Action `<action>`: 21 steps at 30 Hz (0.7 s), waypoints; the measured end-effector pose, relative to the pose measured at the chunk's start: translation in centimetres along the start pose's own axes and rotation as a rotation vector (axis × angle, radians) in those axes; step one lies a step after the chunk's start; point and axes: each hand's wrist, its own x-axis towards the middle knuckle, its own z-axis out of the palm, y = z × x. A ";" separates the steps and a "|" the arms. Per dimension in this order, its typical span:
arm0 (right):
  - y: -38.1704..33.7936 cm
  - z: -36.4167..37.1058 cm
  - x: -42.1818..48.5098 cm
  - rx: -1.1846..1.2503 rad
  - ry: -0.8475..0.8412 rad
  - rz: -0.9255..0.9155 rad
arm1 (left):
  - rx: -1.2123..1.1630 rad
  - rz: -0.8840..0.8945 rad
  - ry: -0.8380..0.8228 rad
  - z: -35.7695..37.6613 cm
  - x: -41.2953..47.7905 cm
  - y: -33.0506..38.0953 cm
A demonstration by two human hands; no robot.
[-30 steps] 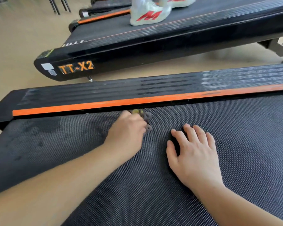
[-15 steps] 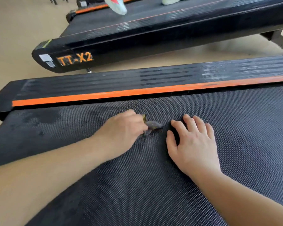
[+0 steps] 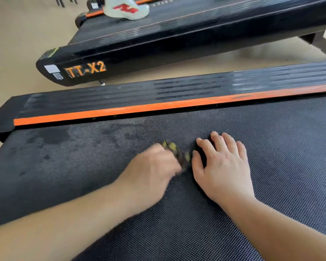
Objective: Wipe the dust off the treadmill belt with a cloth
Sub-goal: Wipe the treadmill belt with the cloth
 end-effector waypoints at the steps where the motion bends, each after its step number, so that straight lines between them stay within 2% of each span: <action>1: 0.0 0.0 0.0 0.000 0.001 0.001 | -0.033 0.087 -0.083 -0.1 -0.6 0.7; 3: 0.0 0.0 0.0 -0.005 0.000 0.000 | 0.015 0.146 -0.140 -1.3 -0.7 -1.8; 6: 0.0 0.0 0.0 -0.012 -0.012 -0.001 | 0.131 -0.105 0.042 -2.6 0.7 -6.2; 8: 0.0 0.0 0.0 -0.005 0.002 -0.003 | 0.125 -0.205 0.089 -1.6 0.9 -4.6; 12: 0.0 0.0 0.0 -0.003 0.012 -0.008 | -0.048 -0.021 -0.131 -1.6 0.0 -1.1; 14: 0.0 -0.1 0.0 -0.005 0.013 -0.006 | -0.088 -0.041 -0.180 -2.8 0.2 -2.0; 16: -0.1 -0.2 -0.1 0.001 0.006 -0.006 | -0.044 -0.039 -0.231 -3.3 -0.6 -2.7; 18: -0.1 -0.2 0.0 -0.003 -0.003 -0.002 | 0.058 0.048 -0.346 -2.9 -1.2 -3.3; 20: 0.0 -0.1 0.0 -0.004 -0.003 -0.002 | 0.132 0.167 -0.265 -2.3 -1.1 -4.9; 21: 0.1 -0.1 0.0 0.002 0.003 0.001 | 0.153 0.152 -0.196 -2.2 -0.2 -5.8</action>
